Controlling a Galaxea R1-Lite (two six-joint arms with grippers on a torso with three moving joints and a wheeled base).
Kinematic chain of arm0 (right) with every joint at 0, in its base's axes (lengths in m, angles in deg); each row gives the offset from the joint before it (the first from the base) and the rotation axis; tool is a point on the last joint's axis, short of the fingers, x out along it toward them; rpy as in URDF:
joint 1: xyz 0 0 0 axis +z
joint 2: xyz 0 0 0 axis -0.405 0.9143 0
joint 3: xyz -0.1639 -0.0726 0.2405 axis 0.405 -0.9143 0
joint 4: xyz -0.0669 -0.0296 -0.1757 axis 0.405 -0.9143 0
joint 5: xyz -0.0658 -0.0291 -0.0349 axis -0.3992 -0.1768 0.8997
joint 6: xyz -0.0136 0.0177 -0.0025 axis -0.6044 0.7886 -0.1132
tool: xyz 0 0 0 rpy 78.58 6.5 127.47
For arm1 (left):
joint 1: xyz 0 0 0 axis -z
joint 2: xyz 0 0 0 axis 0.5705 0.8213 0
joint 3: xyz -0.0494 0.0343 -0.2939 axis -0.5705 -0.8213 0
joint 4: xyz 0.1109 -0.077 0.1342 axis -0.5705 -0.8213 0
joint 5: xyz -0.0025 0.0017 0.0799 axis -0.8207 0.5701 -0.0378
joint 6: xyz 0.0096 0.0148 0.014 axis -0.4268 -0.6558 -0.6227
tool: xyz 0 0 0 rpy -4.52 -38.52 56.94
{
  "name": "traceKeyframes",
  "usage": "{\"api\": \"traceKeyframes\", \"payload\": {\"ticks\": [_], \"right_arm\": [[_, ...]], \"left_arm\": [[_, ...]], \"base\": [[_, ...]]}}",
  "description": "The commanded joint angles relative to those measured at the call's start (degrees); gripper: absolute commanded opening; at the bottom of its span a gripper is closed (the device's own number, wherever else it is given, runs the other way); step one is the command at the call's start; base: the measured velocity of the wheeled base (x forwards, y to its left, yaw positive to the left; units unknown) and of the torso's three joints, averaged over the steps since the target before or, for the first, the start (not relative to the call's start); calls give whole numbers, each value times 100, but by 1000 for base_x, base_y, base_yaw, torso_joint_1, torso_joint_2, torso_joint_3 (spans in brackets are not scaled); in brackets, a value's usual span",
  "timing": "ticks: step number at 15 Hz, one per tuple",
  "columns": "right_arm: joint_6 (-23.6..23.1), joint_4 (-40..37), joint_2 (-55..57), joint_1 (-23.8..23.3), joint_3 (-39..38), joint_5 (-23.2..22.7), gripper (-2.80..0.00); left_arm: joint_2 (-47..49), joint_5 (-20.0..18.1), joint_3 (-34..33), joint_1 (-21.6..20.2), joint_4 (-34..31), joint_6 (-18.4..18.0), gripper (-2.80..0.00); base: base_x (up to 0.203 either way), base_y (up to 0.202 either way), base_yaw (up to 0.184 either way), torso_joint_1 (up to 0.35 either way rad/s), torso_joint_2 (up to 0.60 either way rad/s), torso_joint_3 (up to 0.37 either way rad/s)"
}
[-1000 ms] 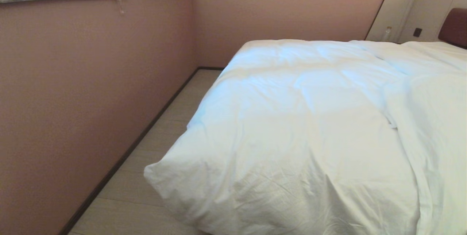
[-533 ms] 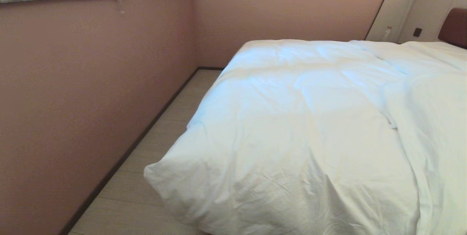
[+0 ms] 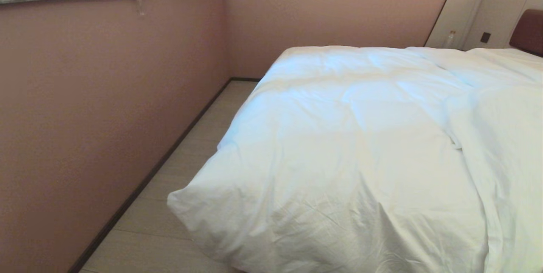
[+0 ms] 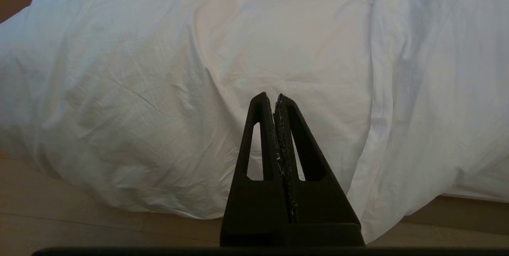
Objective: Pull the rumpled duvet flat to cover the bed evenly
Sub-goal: Hold the folded corner of the quilt
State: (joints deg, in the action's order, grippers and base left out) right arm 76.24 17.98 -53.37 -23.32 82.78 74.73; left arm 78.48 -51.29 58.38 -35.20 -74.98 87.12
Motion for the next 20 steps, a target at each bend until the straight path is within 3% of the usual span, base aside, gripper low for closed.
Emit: {"api": "traceKeyframes", "payload": {"ticks": [1,7,20], "right_arm": [[-1,-2,7,4,-1,-2,-280],[-1,-2,7,4,-1,-2,-280],[-1,-2,7,4,-1,-2,-280]], "left_arm": [[-5,2,0,-2,-4,-2,-280],[-5,2,0,-2,-4,7,-280],[-5,11,0,-2,-4,15,-280]], "base": [[0,0,0,0,0,0],[-1,-28,-1,1,0,1],[0,-191,0,3,2,3]]}}
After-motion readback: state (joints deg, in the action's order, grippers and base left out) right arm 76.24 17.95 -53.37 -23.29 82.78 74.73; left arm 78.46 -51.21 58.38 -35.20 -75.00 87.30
